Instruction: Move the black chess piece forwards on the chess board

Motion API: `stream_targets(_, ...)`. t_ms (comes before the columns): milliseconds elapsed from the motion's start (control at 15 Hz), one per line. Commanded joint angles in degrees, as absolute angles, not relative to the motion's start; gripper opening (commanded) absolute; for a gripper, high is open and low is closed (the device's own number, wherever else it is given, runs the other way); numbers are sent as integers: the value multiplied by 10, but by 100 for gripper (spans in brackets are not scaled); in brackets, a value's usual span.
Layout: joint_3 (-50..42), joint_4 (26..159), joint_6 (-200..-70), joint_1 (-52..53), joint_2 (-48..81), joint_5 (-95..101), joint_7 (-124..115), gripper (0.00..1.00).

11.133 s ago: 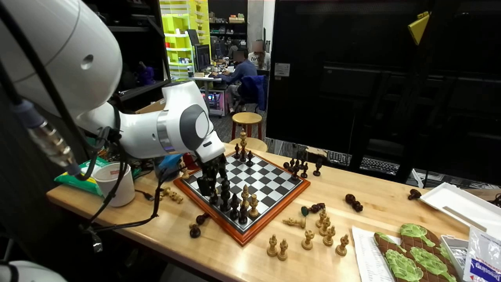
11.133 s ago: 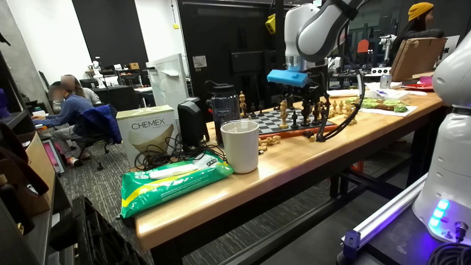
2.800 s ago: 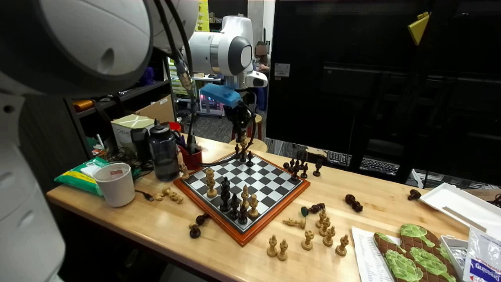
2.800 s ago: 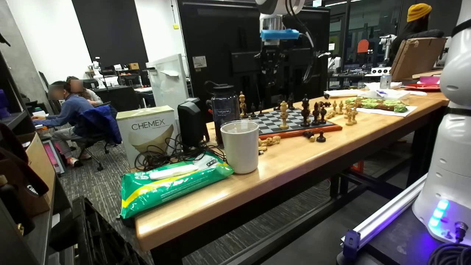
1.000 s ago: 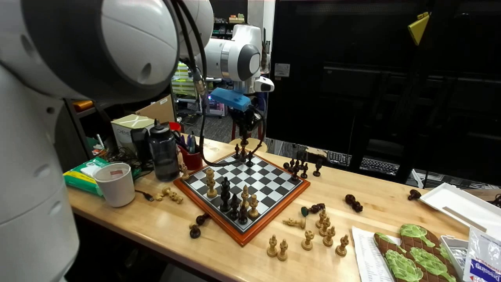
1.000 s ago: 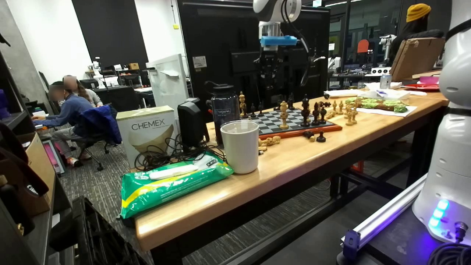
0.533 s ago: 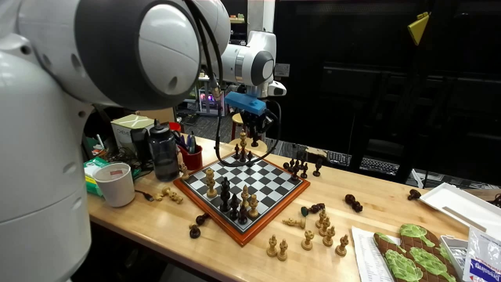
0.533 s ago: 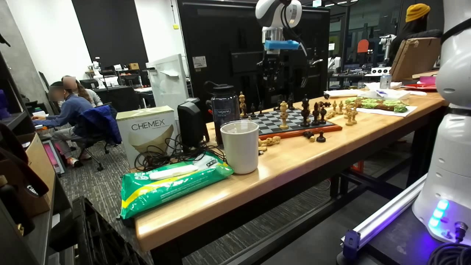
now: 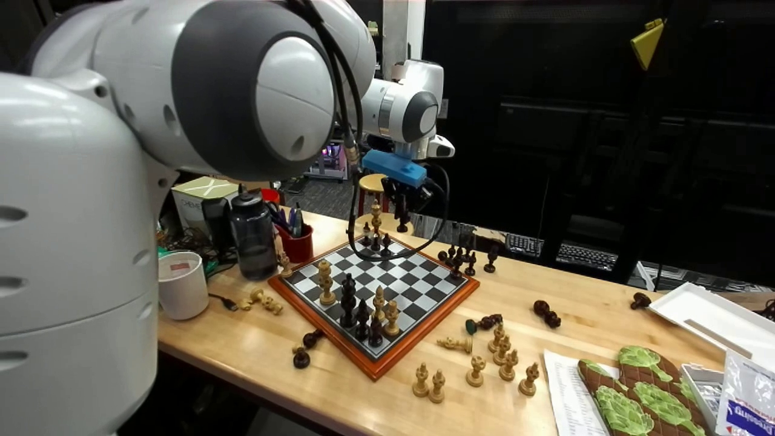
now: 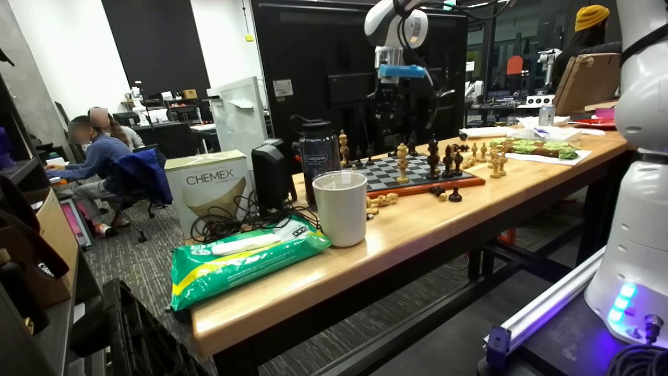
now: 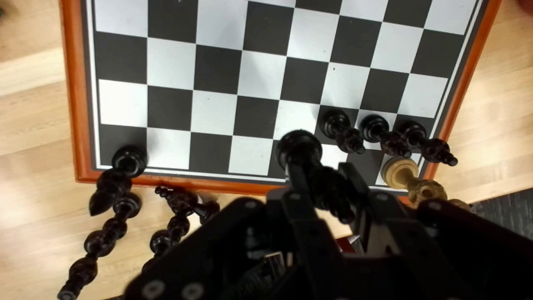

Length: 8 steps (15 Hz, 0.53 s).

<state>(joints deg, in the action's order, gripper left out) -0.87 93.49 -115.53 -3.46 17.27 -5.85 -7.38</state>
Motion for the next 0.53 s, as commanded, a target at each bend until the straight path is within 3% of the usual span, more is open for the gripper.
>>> stream_targets(0,-12,906,-1137,-40,192,-71,-49,6)
stream_targets(467,-10,900,-1131,-47,215,-82,-21,6)
